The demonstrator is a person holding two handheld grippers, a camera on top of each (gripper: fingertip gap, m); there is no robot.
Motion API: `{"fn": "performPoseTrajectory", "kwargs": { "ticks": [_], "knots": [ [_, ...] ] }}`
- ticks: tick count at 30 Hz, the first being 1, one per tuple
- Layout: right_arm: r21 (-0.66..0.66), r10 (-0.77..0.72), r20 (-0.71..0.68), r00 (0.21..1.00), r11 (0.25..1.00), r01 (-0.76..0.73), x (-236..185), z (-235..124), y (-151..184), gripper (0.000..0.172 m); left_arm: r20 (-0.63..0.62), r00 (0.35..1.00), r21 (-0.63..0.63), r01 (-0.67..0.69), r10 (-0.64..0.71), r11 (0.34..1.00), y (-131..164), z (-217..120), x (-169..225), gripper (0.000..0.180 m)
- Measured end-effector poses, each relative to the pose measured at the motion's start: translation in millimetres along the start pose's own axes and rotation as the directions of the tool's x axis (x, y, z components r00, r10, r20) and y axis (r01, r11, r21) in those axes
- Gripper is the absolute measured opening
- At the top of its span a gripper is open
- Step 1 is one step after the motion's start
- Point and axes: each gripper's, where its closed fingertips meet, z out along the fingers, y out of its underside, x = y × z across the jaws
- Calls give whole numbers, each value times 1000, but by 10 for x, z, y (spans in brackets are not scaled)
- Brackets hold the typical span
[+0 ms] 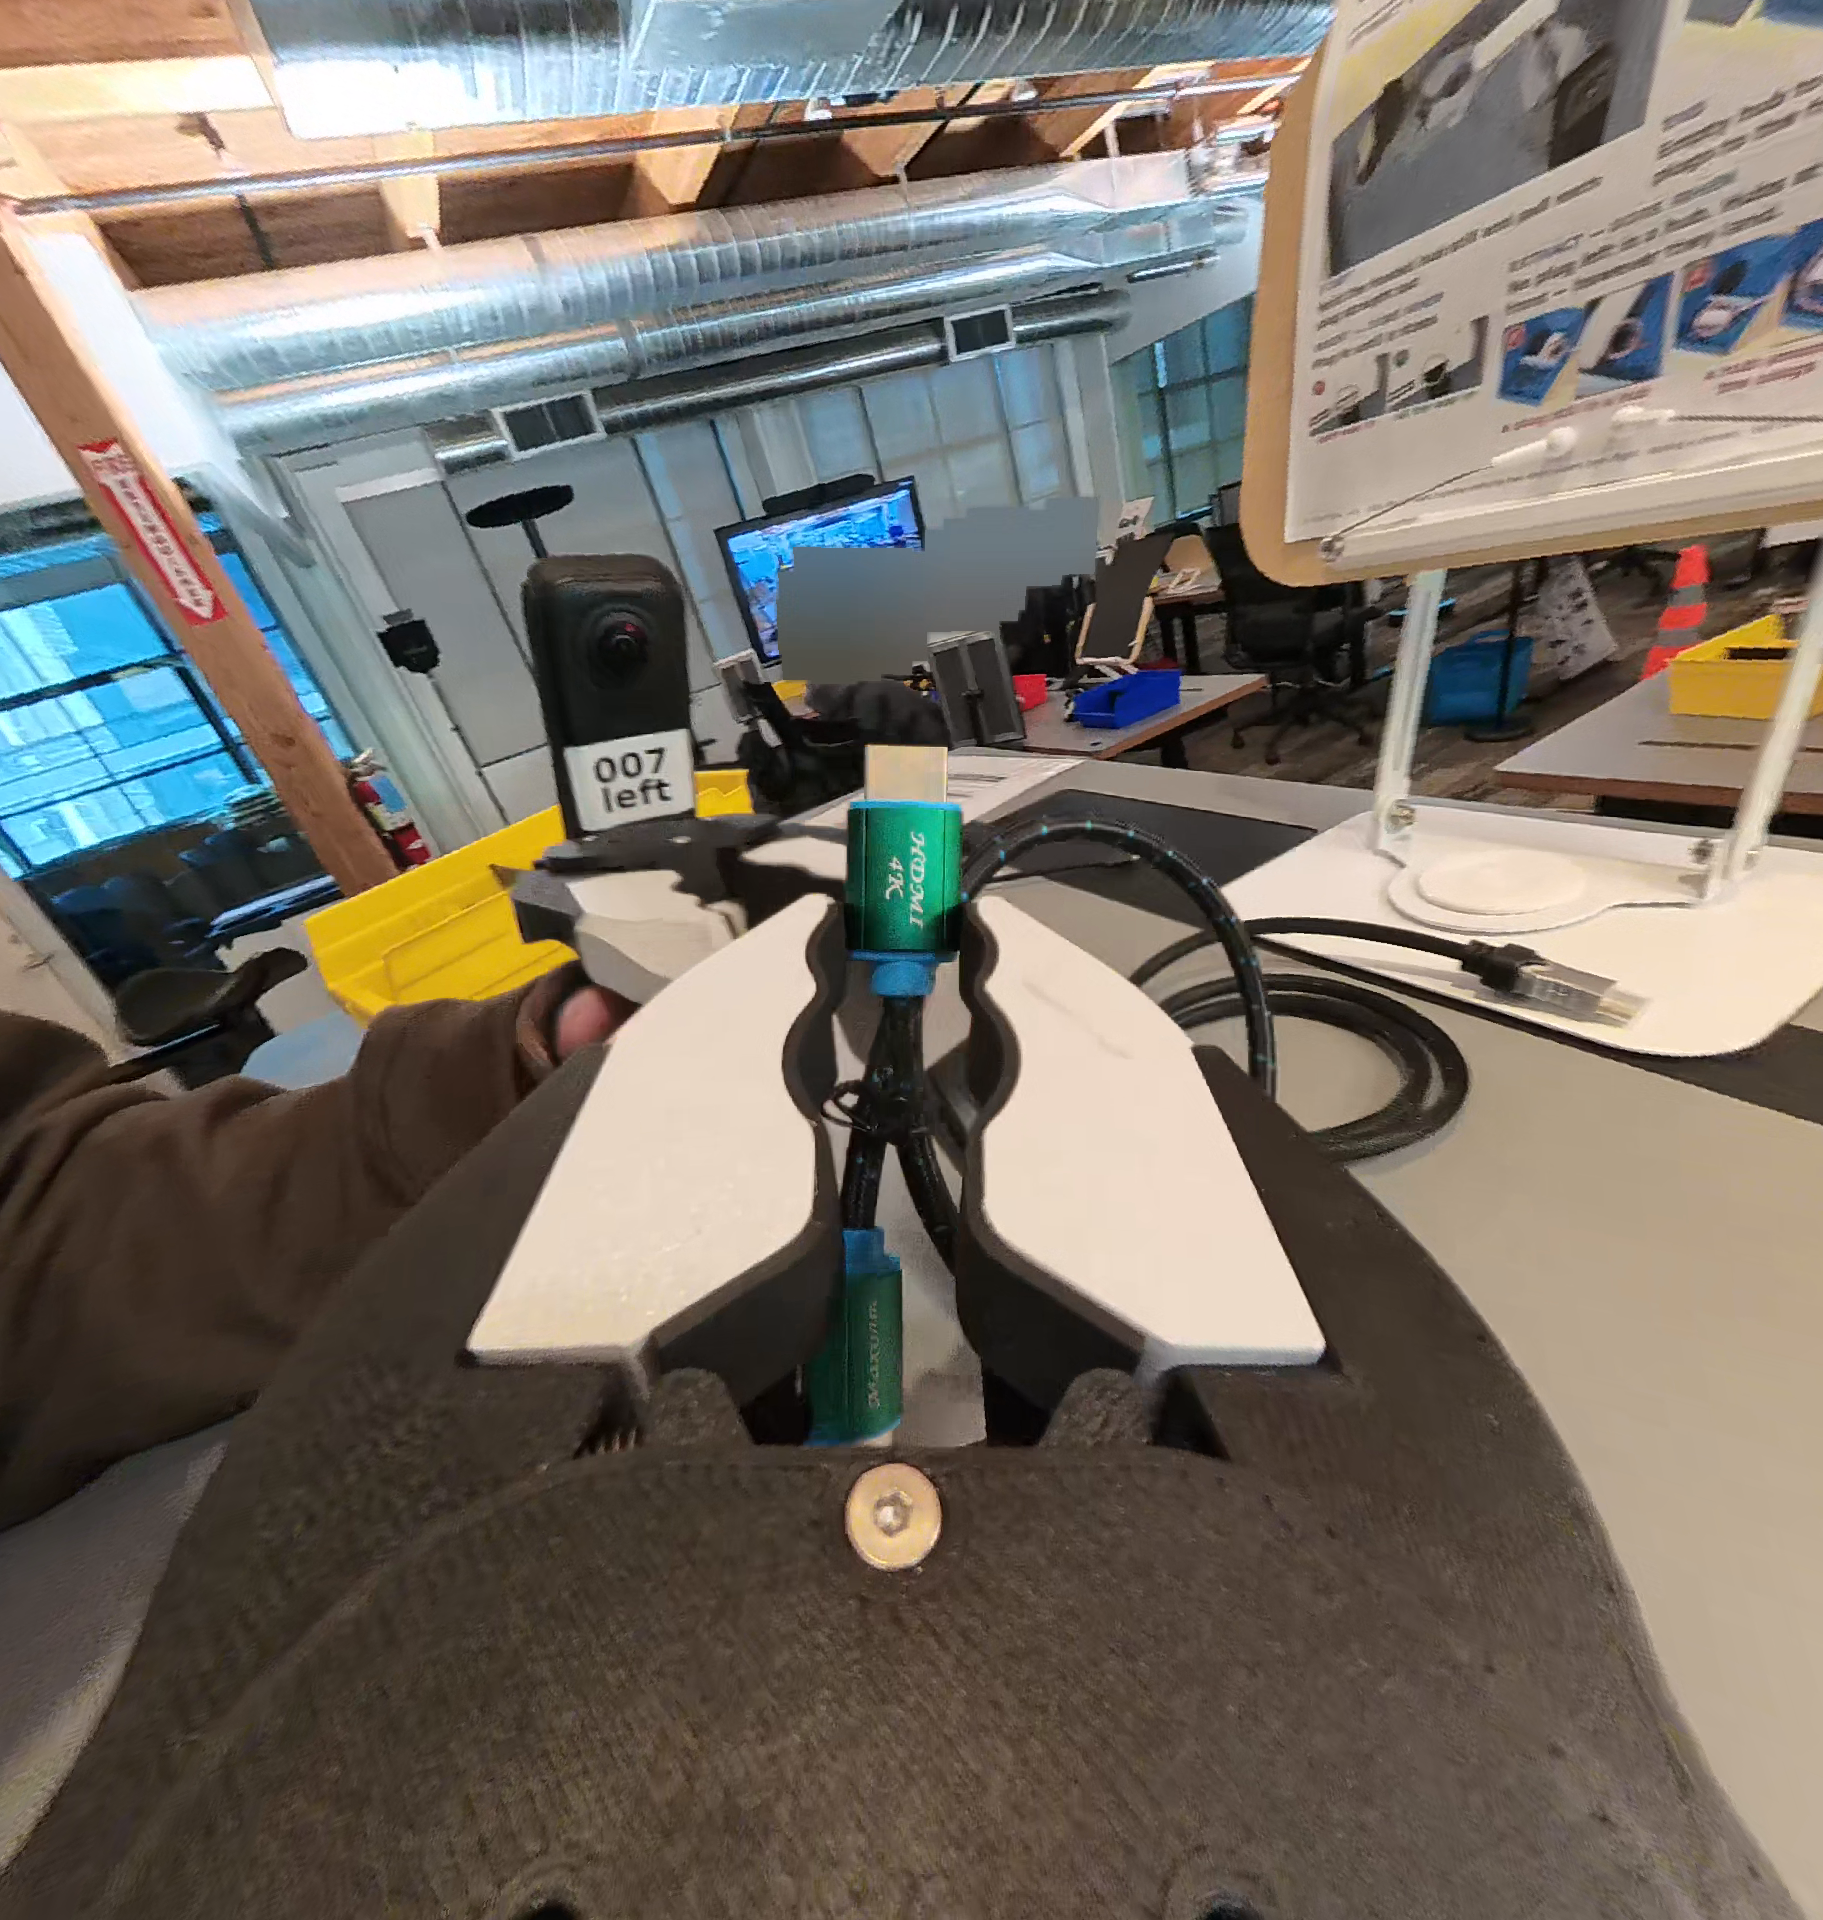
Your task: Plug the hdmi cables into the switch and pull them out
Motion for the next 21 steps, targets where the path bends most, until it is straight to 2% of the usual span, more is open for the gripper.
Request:
{"fn": "performPoseTrajectory", "kwargs": {
  "ticks": [3, 6, 8, 10, 11, 13, 16, 19, 21],
  "knots": [
    [32, -9, -98, 995, 999, 12, 174, -105, -63, 20, 34, 998, 35, 45, -46, 998, -135, -217, -144, 37],
    [42, -64, -220, 973, 996, 75, 360, -216, -132, 20, 172, 965, 48, 190, -196, 981, -139, -523, -525, 42],
    [-29, -139, -313, 939, 990, 137, 490, -245, -74, 20, 310, 888, -3, 358, -339, 934, 63, -723, -811, 53],
    [-151, -225, -390, 893, 972, 179, 617, -237, 67, 20, 440, 781, -107, 536, -444, 837, 432, -898, -976, 65],
    [-216, -269, -412, 870, 957, 193, 667, -225, 153, 20, 468, 747, -107, 579, -473, 808, 527, -943, -1024, 71],
    [-335, -349, -435, 830, 918, 211, 746, -198, 328, 20, 410, 712, -57, 643, -569, 764, 572, -891, -1014, 70],
    [-482, -454, -430, 780, 846, 227, 834, -178, 559, 20, 308, 696, -116, 704, -649, 701, 729, -678, -865, 73],
    [-580, -526, -401, 750, 779, 236, 882, -180, 724, 20, 239, 677, -118, 732, -696, 671, 719, -508, -769, 74],
    [-620, -537, -368, 759, 750, 231, 875, -167, 825, 20, 231, 669, -122, 740, -706, 662, 724, -446, -744, 74]
  ]
}}
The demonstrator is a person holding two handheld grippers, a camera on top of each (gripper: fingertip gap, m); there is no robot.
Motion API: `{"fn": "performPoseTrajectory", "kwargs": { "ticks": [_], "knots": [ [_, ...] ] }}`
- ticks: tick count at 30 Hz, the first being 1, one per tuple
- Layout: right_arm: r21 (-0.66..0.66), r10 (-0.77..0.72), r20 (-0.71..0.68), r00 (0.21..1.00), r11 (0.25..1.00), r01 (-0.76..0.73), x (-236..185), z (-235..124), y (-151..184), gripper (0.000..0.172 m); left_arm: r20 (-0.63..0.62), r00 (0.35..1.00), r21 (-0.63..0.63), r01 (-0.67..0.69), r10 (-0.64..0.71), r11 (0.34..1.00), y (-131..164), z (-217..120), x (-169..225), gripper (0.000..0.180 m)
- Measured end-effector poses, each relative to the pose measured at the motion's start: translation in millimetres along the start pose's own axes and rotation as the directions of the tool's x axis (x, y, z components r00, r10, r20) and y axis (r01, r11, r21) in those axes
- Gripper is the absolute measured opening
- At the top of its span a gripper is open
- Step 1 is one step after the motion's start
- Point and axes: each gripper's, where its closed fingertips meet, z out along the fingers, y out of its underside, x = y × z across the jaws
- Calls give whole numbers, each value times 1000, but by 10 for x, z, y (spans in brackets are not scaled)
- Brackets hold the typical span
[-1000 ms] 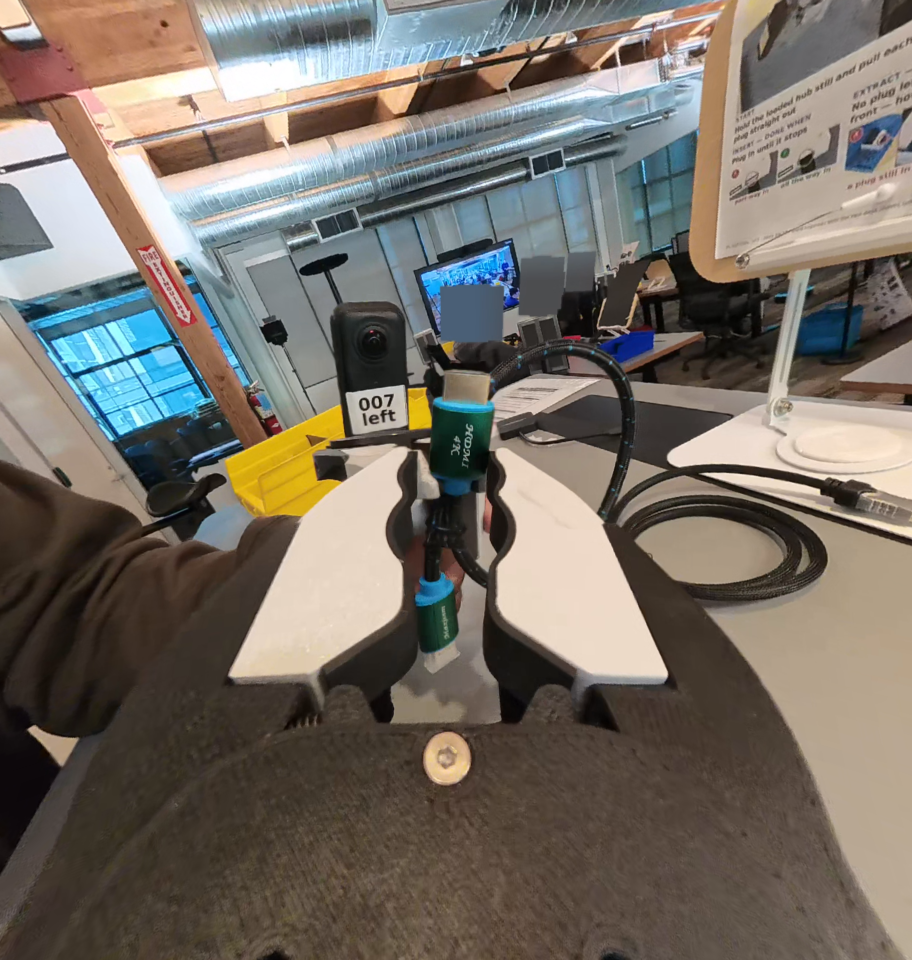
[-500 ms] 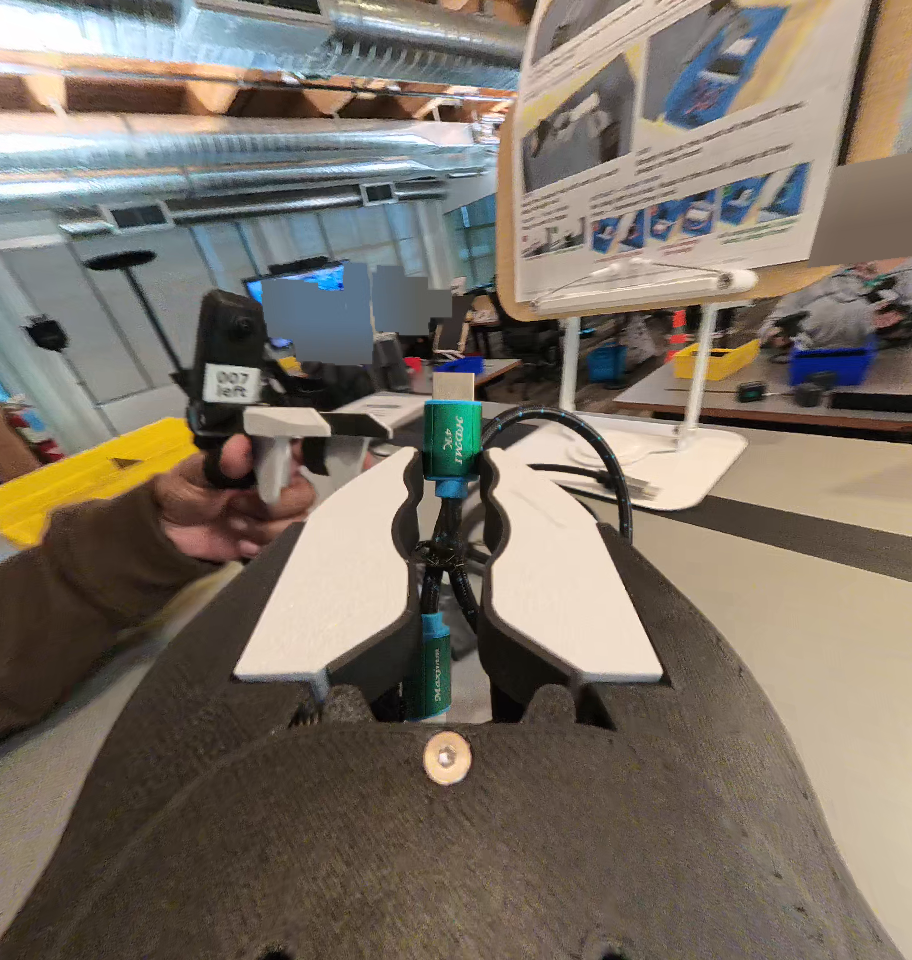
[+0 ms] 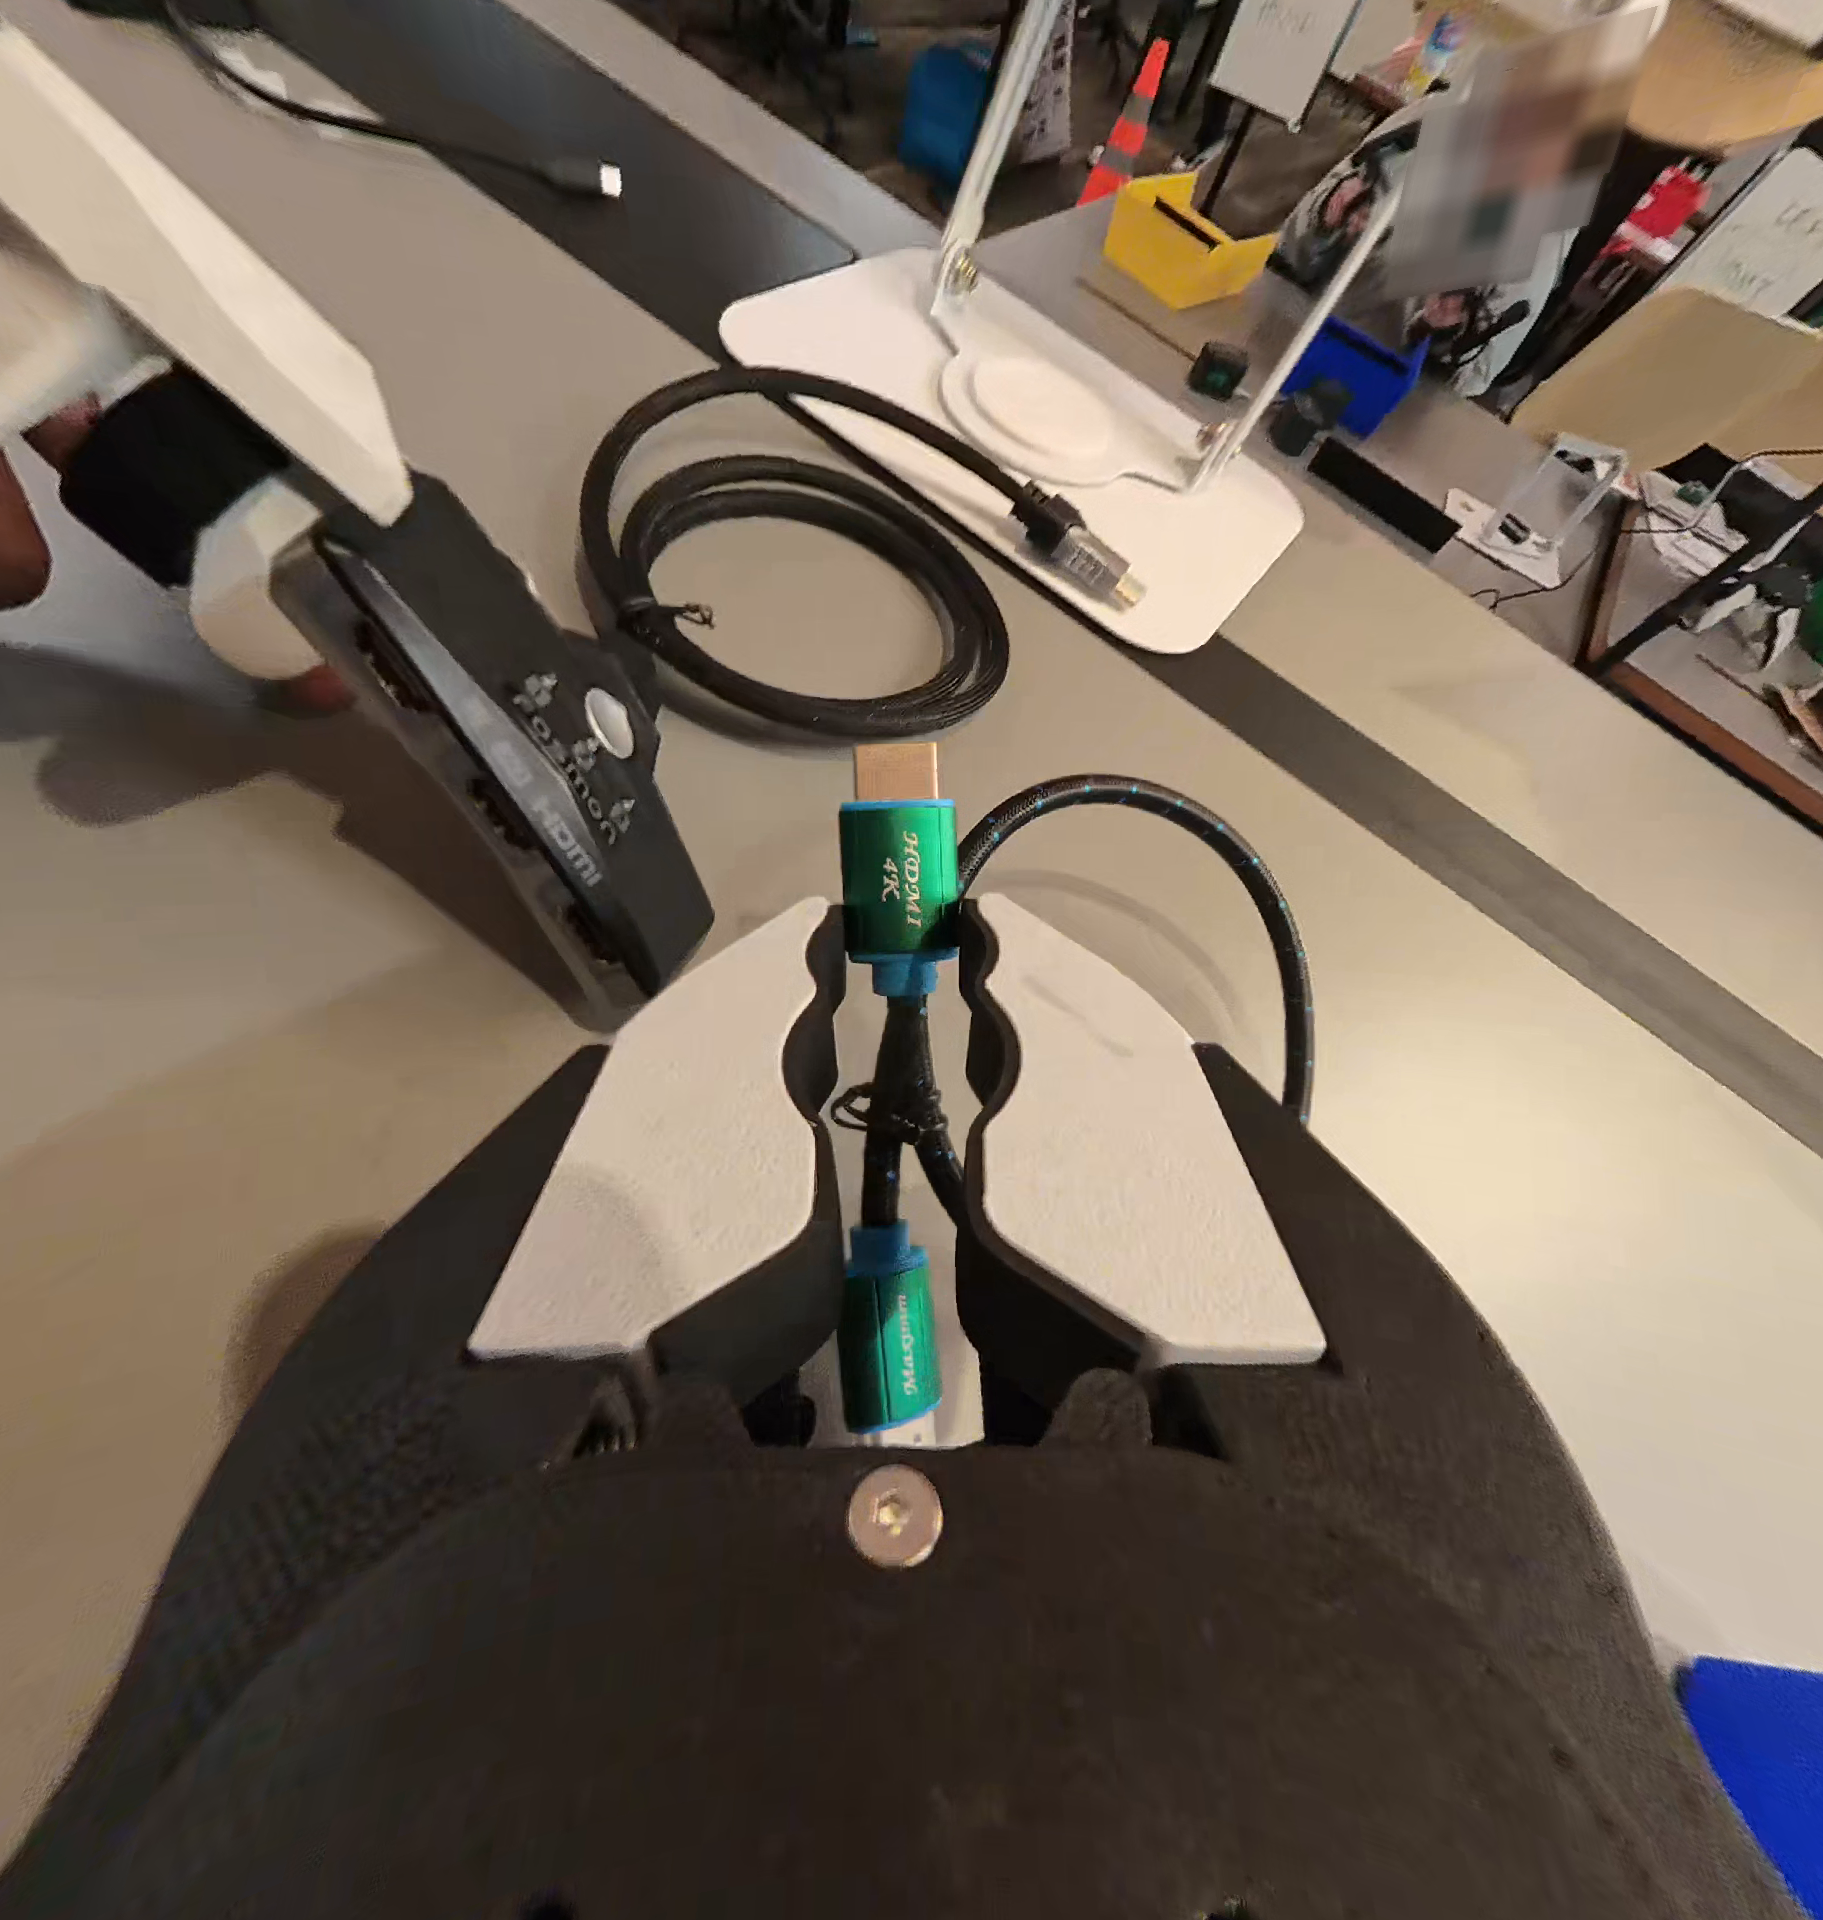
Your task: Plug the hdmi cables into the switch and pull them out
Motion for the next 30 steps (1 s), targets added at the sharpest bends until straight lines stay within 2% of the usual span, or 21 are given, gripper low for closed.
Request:
{"fn": "performPoseTrajectory", "kwargs": {
  "ticks": [7, 12, 14, 18, 20, 23, 27, 30],
  "knots": [
    [-209, -77, 109, 991, 973, 98, -205, 139, 404, 21, -25, 998, -6, 66, -66, 998, 51, 62, -35, 60],
    [-233, -30, 129, 991, 971, 60, -201, 131, 454, 21, -43, 997, -5, 69, -70, 998, 61, 46, -48, 58],
    [-217, -26, 134, 991, 975, 55, -198, 115, 427, 22, -43, 997, -7, 65, -65, 998, 64, 42, -48, 58],
    [-83, -38, 144, 989, 995, 51, -174, 12, 179, 41, -48, 997, -4, 65, -65, 998, 59, 30, -51, 57],
    [16, -88, 205, 975, 996, 87, -290, -72, 23, 54, -49, 997, -2, 65, -65, 998, 54, 26, -53, 58],
    [121, -209, 264, 942, 976, 183, -577, -125, -108, 56, -49, 997, -3, 63, -63, 998, 54, 23, -54, 58],
    [37, -401, 110, 909, 916, 399, -688, 134, 42, 59, -46, 997, -4, 60, -60, 998, 53, 24, -53, 58],
    [-7, -470, -33, 882, 883, 470, -622, 262, 26, 26, -45, 997, -10, 56, -56, 998, 61, 33, -46, 58]
  ]
}}
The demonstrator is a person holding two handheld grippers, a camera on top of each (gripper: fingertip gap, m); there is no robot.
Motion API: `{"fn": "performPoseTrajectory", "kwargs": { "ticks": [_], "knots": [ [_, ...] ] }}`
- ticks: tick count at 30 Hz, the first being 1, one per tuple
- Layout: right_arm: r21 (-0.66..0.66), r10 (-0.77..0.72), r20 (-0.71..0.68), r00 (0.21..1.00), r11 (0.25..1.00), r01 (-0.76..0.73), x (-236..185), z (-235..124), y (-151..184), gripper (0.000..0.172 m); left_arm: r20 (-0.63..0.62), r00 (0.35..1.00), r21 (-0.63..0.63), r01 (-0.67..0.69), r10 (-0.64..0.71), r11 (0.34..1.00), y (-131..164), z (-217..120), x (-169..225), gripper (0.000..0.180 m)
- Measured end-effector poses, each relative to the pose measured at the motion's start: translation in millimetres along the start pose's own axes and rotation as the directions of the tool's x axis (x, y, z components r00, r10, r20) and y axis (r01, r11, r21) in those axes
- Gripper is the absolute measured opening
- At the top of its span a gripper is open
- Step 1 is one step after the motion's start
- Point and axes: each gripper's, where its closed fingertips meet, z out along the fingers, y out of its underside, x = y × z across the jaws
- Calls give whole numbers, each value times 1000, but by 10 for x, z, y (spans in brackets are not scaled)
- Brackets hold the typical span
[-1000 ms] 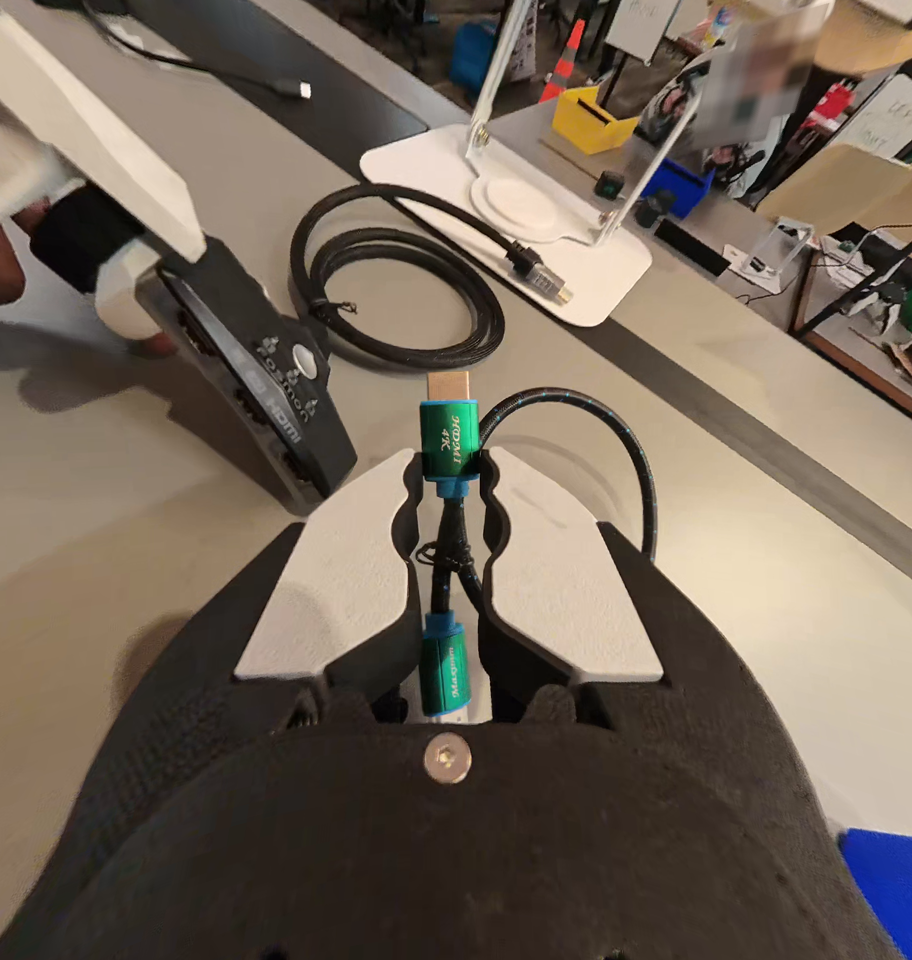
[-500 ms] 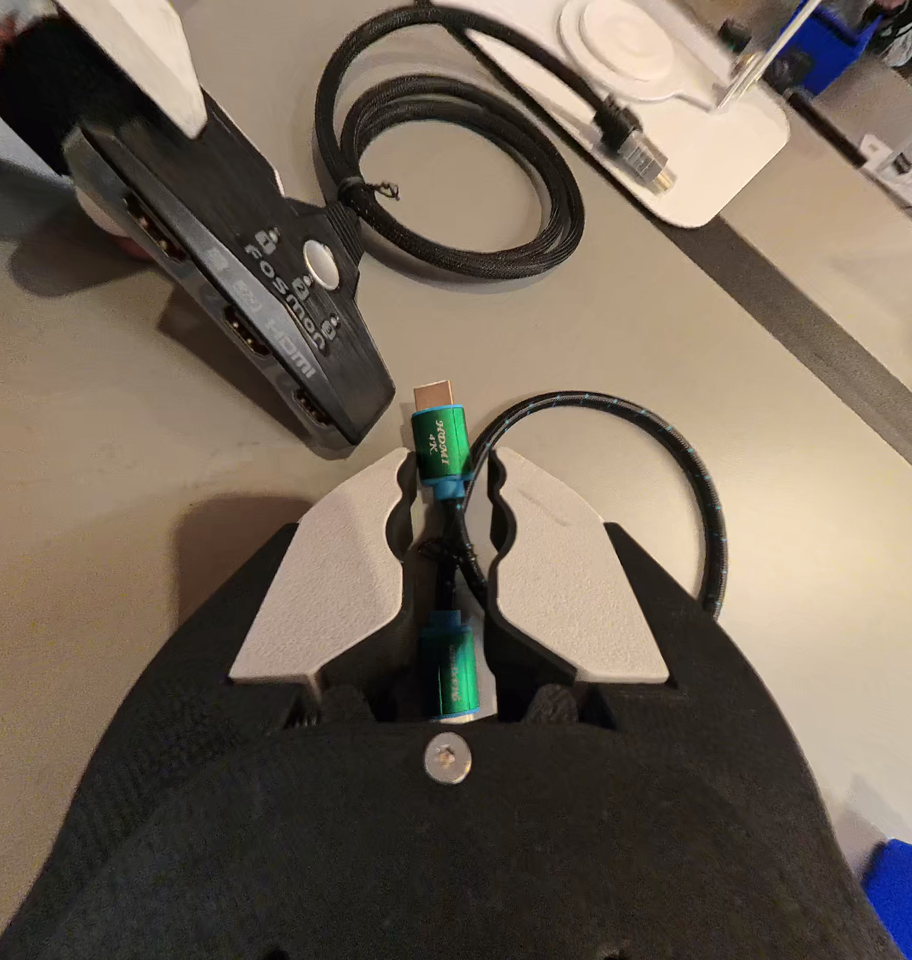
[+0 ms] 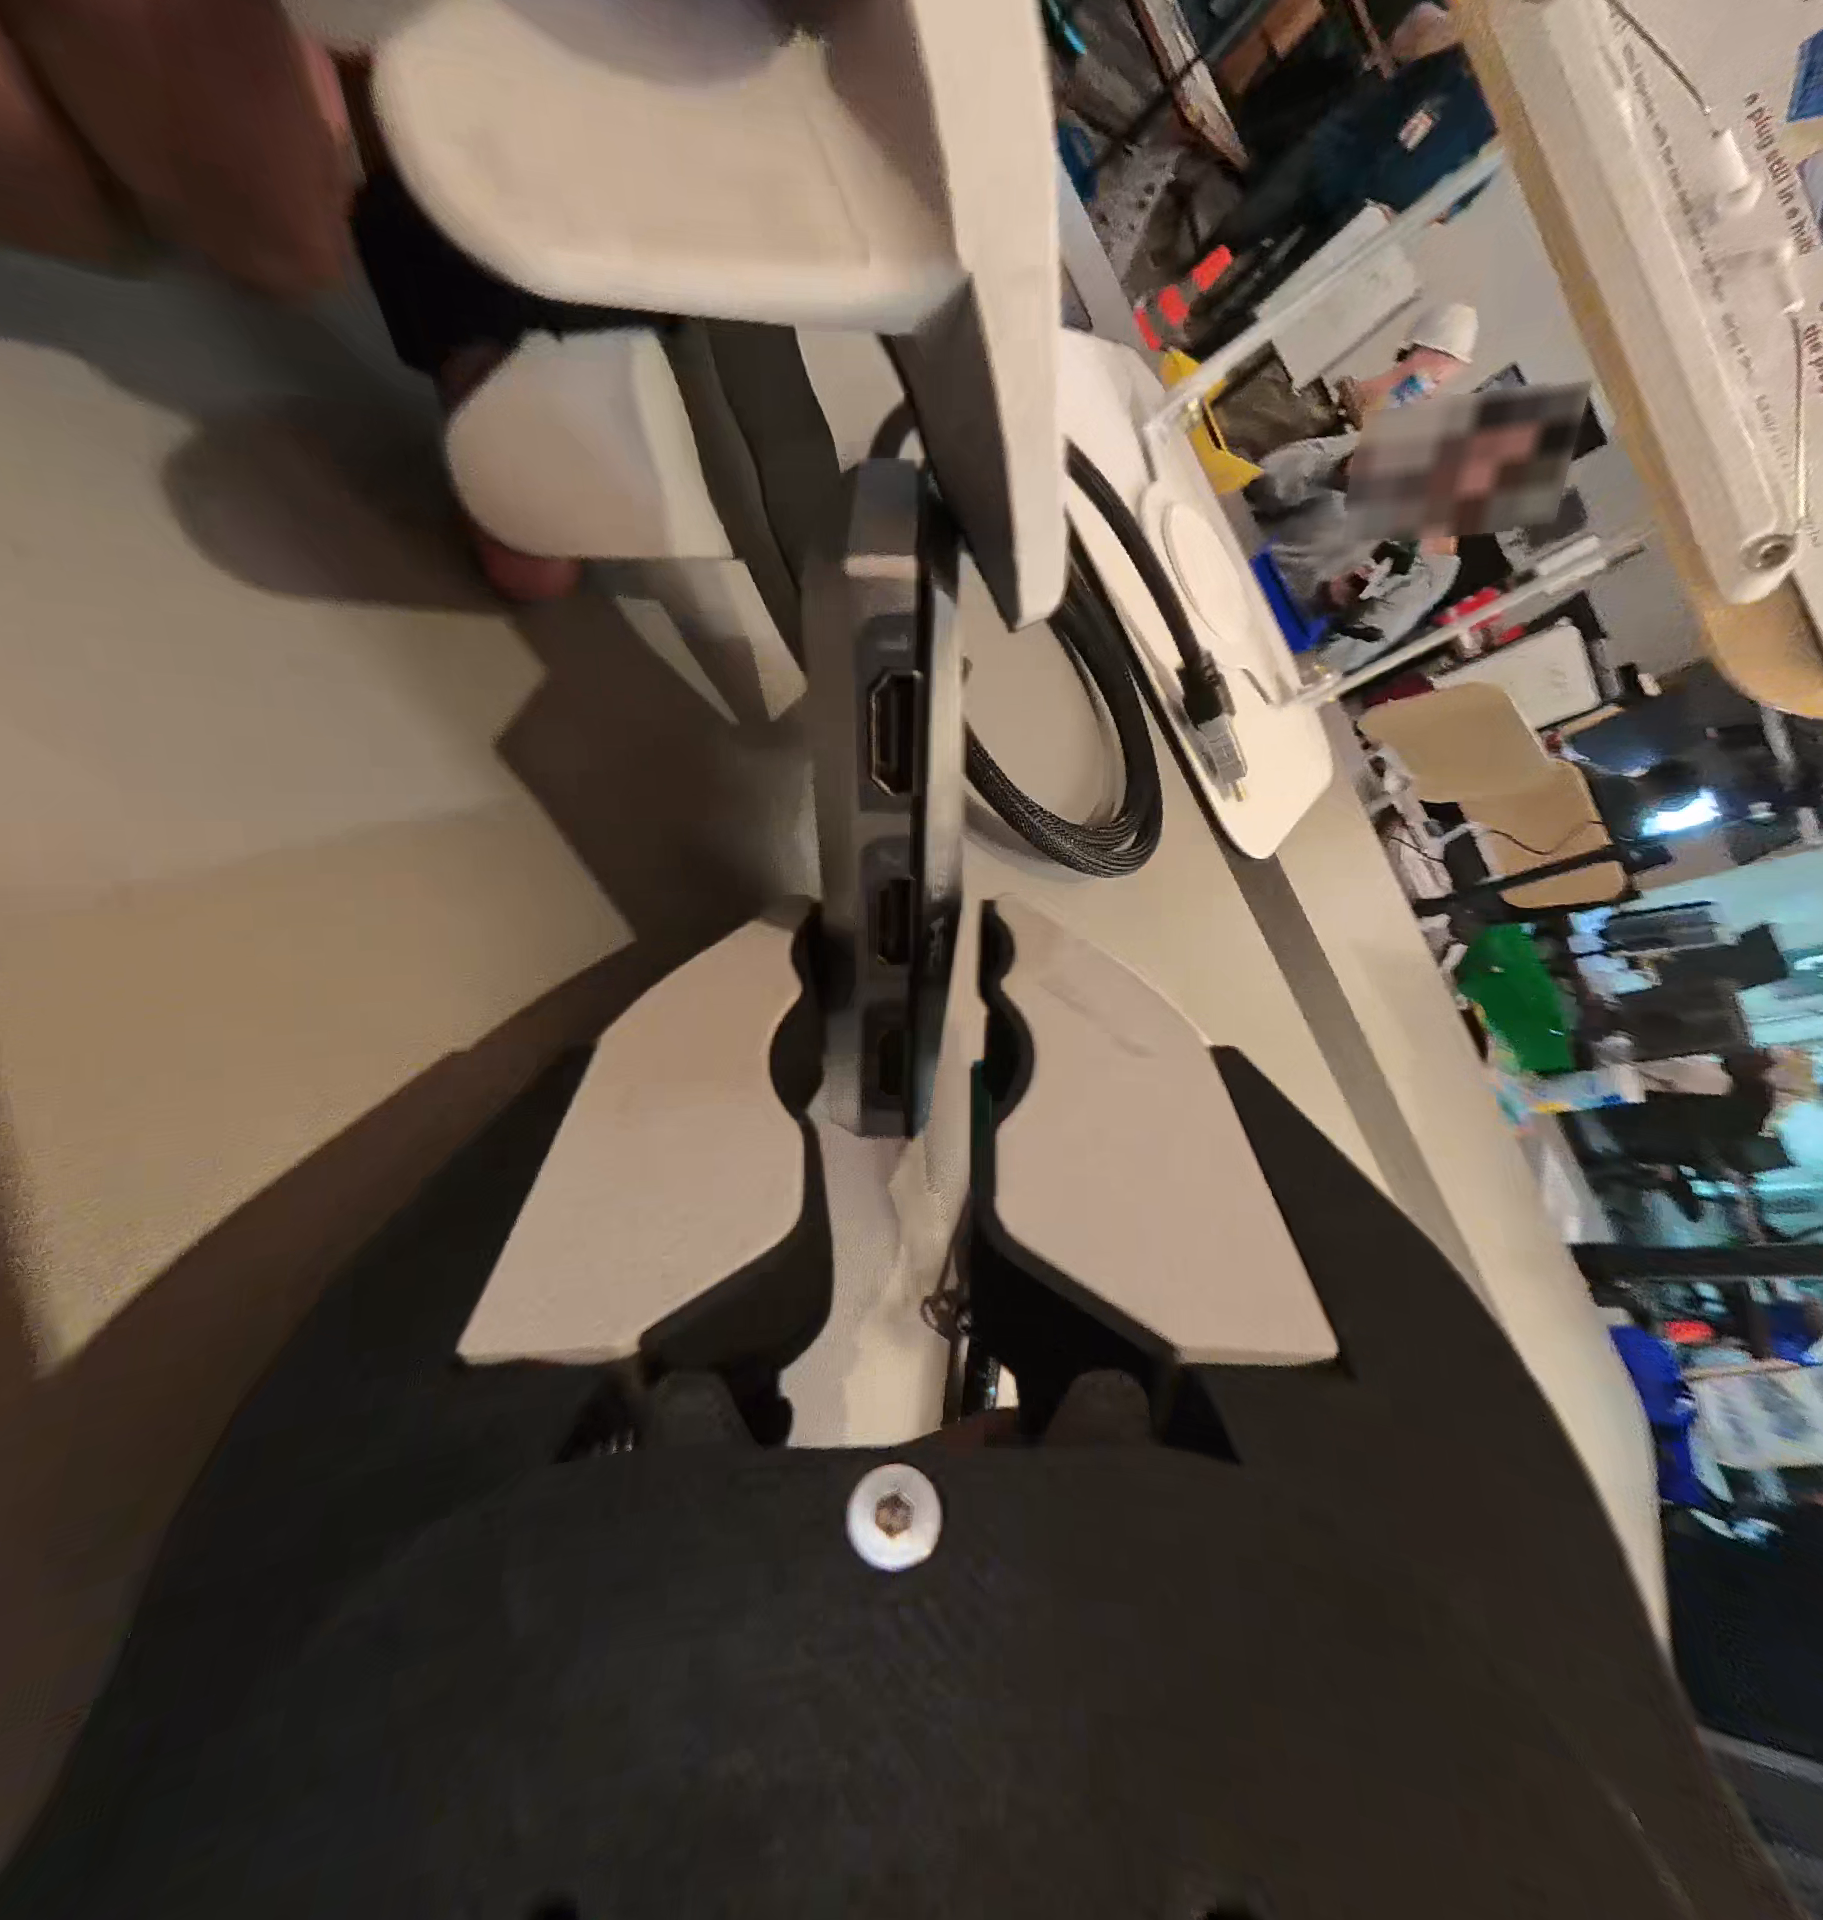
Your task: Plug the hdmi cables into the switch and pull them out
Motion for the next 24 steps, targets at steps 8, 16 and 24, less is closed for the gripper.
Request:
{"fn": "performPoseTrajectory", "kwargs": {
  "ticks": [8, 16, 24],
  "knots": [
    [11, -163, -160, 974, 986, 167, 152, 54, -155, 21, -105, 993, 58, 55, -48, 997, -92, -89, 89, 50],
    [90, -327, -236, 915, 930, 355, 135, -52, -343, 21, -195, 976, 69, 112, -97, 991, -85, -17, 166, 52],
    [134, -363, -253, 897, 905, 404, 127, -116, -396, 21, -226, 967, 56, 133, -117, 990, -61, 20, 209, 49]
  ]
}}
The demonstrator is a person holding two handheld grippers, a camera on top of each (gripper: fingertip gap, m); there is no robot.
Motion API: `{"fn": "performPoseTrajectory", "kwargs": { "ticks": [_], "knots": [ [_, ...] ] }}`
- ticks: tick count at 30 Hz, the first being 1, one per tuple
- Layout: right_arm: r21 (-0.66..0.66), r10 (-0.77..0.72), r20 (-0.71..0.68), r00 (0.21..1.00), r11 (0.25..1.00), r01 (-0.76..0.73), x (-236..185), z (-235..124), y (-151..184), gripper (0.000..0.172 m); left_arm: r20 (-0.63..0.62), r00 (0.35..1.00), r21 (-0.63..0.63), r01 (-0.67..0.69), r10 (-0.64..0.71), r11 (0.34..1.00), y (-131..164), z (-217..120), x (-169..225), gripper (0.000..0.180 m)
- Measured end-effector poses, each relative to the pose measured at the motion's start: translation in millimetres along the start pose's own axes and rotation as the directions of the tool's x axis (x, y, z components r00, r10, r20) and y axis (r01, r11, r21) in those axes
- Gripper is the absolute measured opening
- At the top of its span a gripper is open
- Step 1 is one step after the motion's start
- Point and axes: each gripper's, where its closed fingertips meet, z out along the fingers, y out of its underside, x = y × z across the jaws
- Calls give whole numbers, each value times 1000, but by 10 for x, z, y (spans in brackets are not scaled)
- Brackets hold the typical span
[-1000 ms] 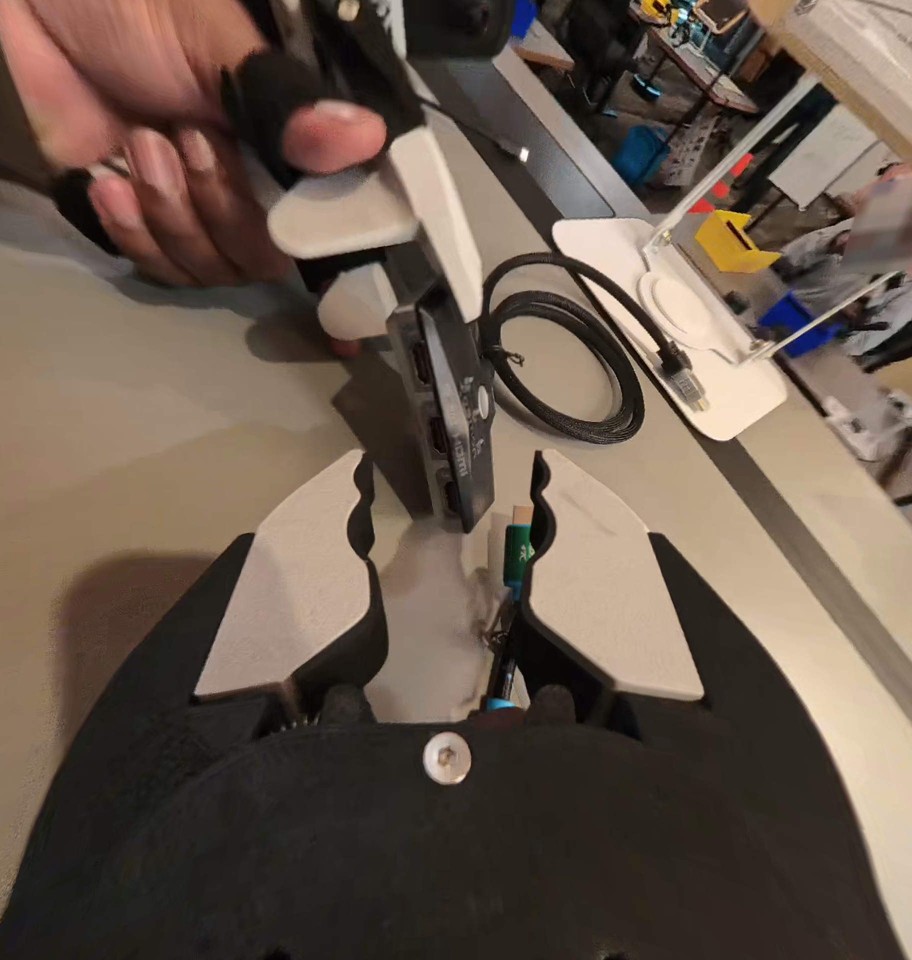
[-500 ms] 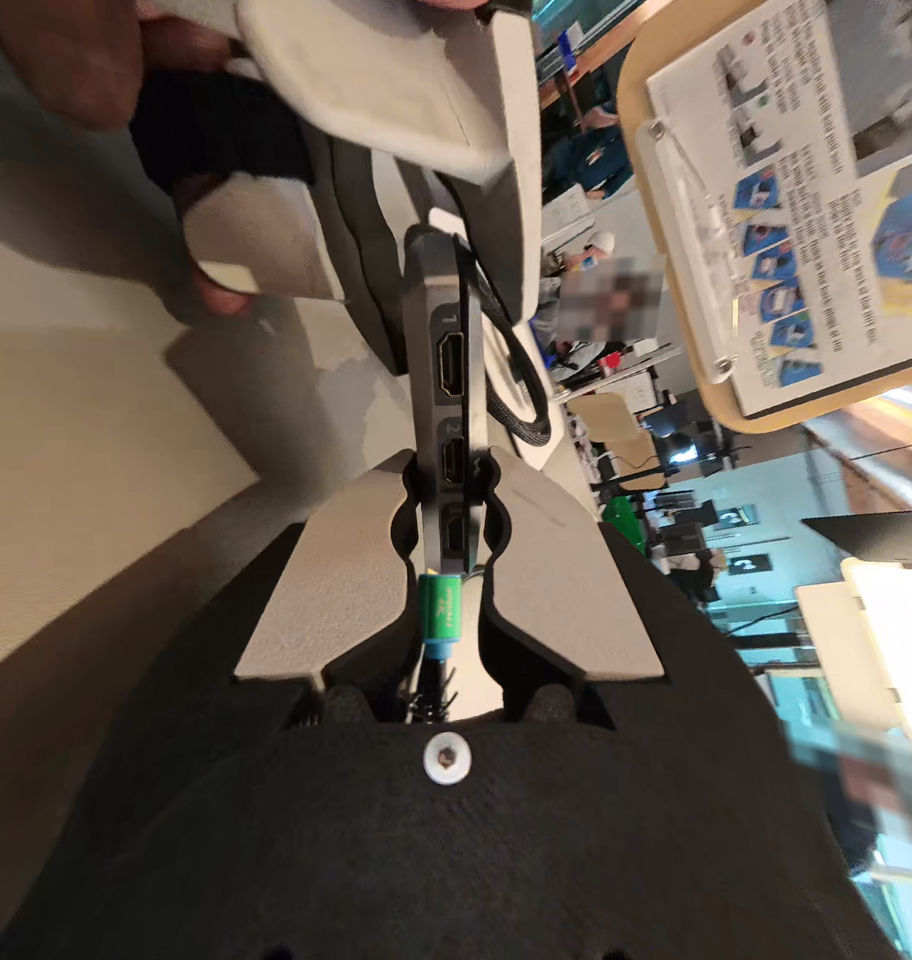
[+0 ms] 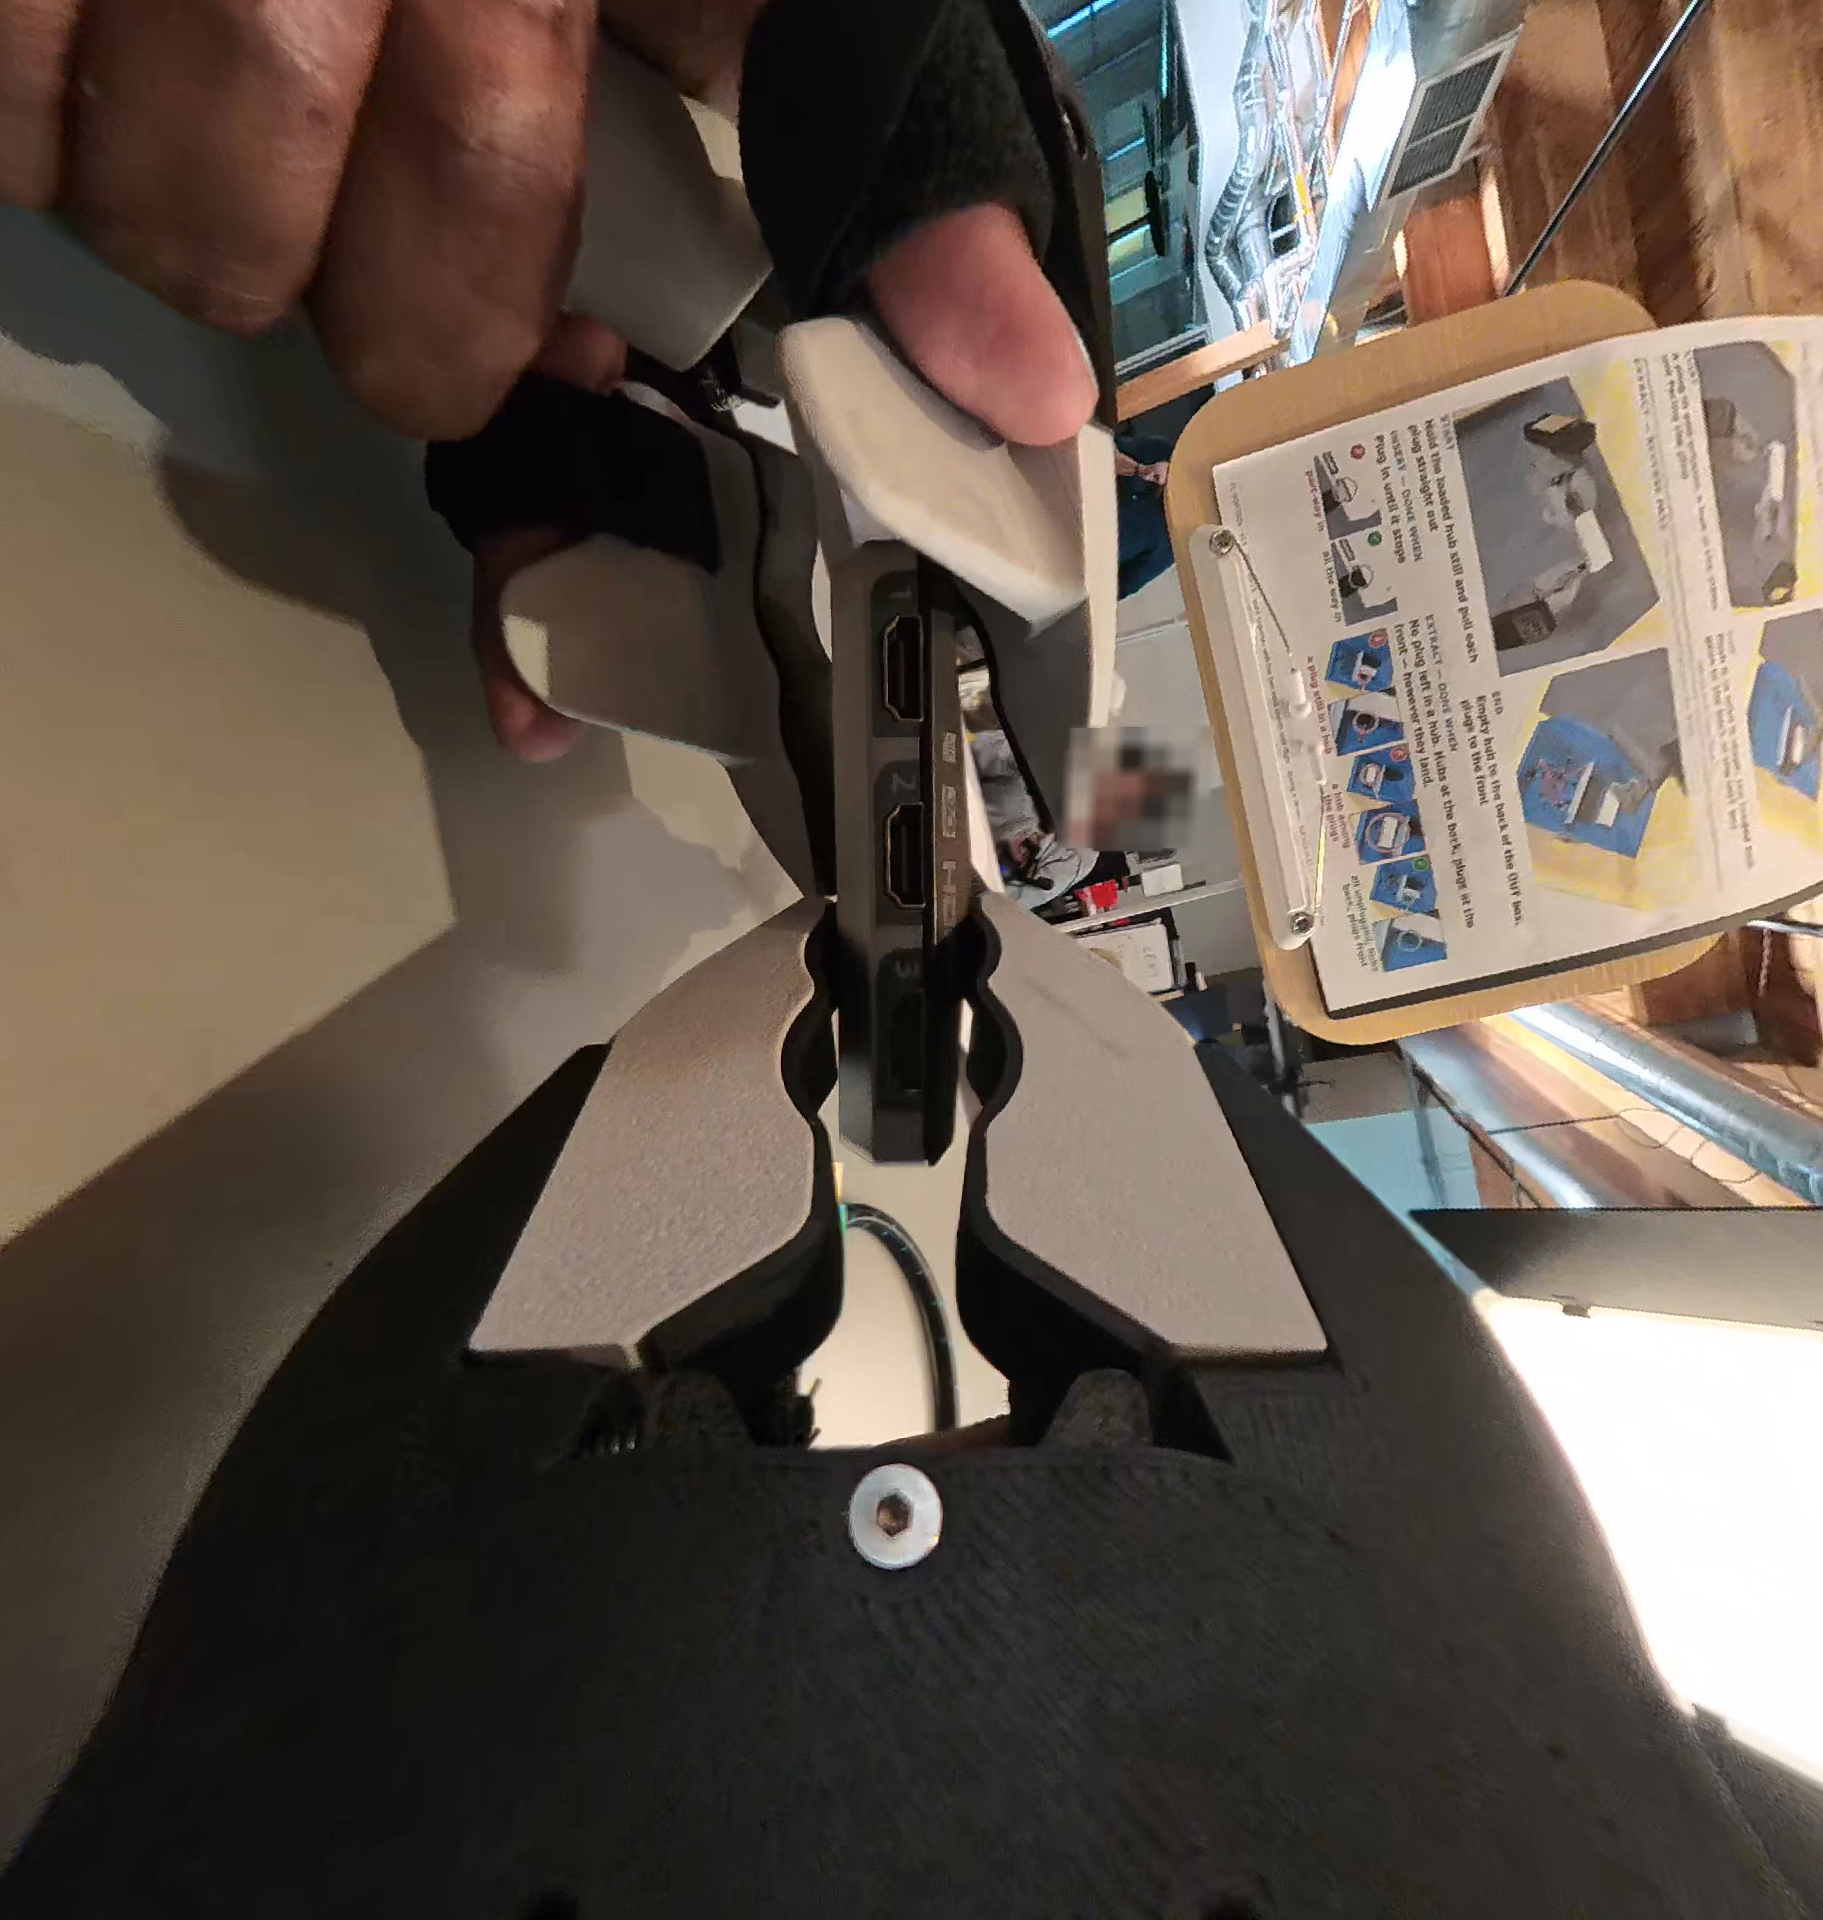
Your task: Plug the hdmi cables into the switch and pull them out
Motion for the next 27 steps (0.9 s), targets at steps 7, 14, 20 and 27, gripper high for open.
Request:
{"fn": "performPoseTrajectory", "kwargs": {
  "ticks": [7, 14, 20, 27],
  "knots": [
    [23, -105, -29, 994, 994, 106, 37, -45, -22, 21, 1, 1000, -1, -6, 6, 1000, 0, -25, 3, 39],
    [-33, -14, -112, 994, 999, 10, 185, -22, 68, 26, 24, 999, 76, -28, 26, 997, -109, -53, -18, 29],
    [-58, 313, -123, 942, 945, -322, 333, -34, 213, 34, 3, 999, 303, -52, 54, 952, -429, -258, 34, 27],
    [14, 887, 95, 451, 452, -892, 396, -38, 113, 36, 33, 974, 411, -217, 223, 885, -535, -228, 234, 27]
  ]
}}
